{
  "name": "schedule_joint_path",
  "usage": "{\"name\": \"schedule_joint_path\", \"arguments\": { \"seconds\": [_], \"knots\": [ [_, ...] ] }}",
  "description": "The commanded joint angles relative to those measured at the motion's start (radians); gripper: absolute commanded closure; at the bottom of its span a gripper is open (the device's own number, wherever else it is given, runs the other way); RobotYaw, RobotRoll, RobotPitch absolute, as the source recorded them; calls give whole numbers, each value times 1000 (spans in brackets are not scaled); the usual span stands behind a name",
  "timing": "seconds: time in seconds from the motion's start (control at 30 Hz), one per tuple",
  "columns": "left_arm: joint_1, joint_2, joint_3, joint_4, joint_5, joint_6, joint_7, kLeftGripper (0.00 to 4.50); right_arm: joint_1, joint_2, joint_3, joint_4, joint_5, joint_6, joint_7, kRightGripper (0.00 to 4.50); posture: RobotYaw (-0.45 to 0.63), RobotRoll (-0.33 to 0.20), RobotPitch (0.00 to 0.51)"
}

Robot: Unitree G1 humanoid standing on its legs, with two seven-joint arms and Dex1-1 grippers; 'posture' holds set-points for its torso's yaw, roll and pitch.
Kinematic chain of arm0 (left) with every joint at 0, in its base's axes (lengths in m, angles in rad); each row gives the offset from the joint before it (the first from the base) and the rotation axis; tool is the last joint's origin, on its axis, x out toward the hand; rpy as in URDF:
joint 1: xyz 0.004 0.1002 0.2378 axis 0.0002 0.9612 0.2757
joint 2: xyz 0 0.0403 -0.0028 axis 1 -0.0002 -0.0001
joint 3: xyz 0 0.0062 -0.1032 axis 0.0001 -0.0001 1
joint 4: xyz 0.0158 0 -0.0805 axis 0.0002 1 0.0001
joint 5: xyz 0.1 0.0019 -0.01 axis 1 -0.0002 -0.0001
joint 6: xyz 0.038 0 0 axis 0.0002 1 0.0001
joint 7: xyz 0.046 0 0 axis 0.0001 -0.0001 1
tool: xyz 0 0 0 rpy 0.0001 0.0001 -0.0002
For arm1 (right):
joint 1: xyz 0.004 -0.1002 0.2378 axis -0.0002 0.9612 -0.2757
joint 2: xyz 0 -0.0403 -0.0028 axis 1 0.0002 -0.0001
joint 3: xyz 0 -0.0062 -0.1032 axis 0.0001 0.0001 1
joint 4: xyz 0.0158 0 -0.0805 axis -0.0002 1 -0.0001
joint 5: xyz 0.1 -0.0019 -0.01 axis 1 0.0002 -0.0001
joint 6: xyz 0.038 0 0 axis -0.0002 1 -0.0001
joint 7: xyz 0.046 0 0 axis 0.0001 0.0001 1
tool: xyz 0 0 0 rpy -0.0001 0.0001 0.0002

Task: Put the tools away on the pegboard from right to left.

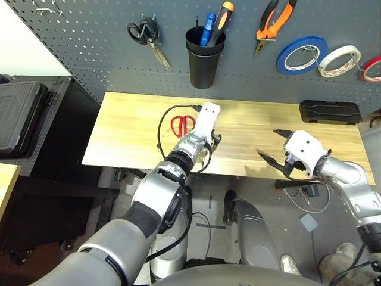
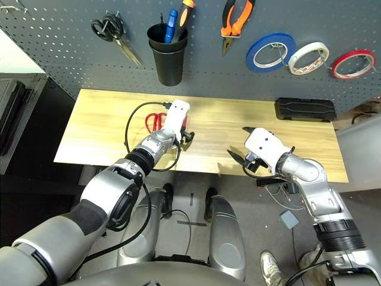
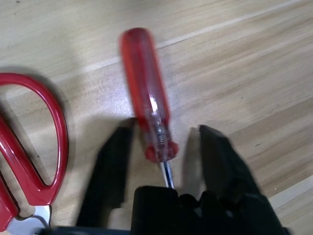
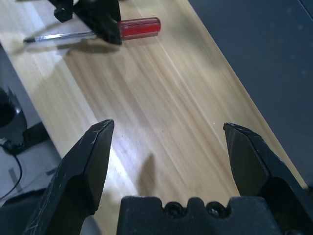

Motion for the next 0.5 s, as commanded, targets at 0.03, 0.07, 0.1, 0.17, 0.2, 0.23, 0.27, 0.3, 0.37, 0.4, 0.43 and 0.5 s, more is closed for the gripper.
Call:
{"name": "schedule_joint_path", "arguments": {
  "seconds": [0.03,0.07,0.1,0.17,0.2,0.23,0.27,0.3,0.37,0.4,0.43,0.5],
  "knots": [
    [11,-15,22,34,6,-3,16,3642,26,-18,-22,-35,21,30,16,0,58,0,307],
    [11,-15,27,35,7,-5,19,3789,27,-19,-23,-39,22,33,17,0,58,0,307],
    [10,-15,31,36,8,-7,22,3789,28,-20,-24,-41,22,36,18,0,58,0,307],
    [7,-15,41,33,6,-8,27,3789,28,-21,-24,-43,23,39,19,0,58,0,307],
    [4,-16,50,29,-2,-4,22,3789,28,-22,-24,-41,23,37,19,0,58,0,307],
    [3,-17,57,22,-7,-4,13,3789,28,-21,-23,-38,22,35,19,0,66,0,310],
    [4,-18,56,13,-6,-10,1,3789,26,-20,-21,-33,20,32,19,0,74,0,310],
    [9,-23,49,2,2,-24,-11,3789,23,-18,-20,-26,19,30,18,0,74,0,310],
    [26,-39,40,-27,6,-21,-29,3789,12,-13,-14,-8,16,23,17,0,81,0,309],
    [40,-44,32,-49,9,-22,-39,3789,4,-9,-11,3,14,17,15,0,81,0,309],
    [56,-47,28,-74,9,-22,-49,3789,-3,-5,-7,14,11,12,13,0,91,0,308],
    [98,-40,25,-152,0,-14,-62,3789,-18,3,-3,36,8,3,9,0,91,0,308]
  ]
}}
